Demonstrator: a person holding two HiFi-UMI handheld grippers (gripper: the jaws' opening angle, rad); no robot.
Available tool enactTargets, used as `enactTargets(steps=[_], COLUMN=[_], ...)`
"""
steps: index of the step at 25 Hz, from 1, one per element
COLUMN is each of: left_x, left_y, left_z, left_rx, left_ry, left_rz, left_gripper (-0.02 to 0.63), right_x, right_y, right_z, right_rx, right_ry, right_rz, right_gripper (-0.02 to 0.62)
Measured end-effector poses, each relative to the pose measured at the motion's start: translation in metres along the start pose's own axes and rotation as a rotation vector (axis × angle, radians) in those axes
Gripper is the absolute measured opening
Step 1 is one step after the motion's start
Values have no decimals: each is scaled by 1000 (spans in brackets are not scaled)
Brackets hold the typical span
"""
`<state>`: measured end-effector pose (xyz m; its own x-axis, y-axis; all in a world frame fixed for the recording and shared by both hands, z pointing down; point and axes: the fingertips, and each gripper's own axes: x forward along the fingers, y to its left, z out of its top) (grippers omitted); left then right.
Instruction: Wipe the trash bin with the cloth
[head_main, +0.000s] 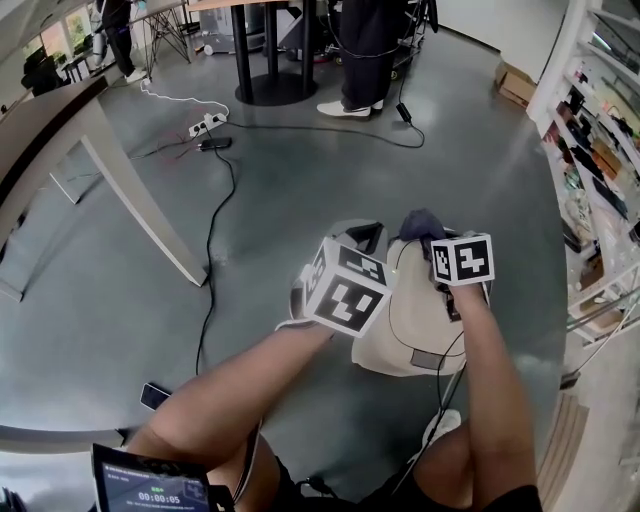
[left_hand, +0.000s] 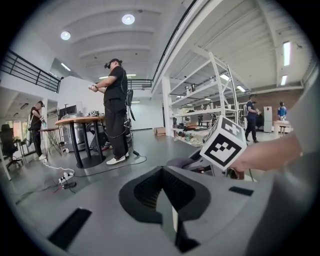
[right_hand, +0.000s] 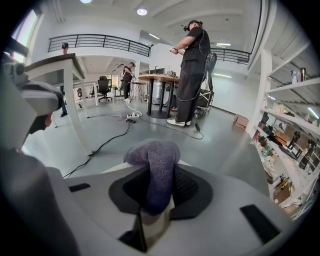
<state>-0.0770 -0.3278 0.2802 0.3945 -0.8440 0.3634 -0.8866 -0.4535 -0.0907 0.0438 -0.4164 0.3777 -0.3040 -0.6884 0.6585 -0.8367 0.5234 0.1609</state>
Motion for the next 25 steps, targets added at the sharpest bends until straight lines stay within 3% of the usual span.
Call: enactTargets(steps=[6,16,25], left_x=[4,11,17], left_y=[-8,-12,-18], left_z=[-5,-8,-10], left_rx=[15,-30,-16], left_ry=[19,32,42], left_rz=[-12,-21,-31], left_gripper=[-3,-3,-3], right_x=[-6,-13,-24], right_y=[-12,-19,-45], right_z=[-6,-9,-29], right_rx=[40,89,81], right_ry=[-11,-47,-7], right_rz=[8,13,-37], right_gripper=[89,89,89])
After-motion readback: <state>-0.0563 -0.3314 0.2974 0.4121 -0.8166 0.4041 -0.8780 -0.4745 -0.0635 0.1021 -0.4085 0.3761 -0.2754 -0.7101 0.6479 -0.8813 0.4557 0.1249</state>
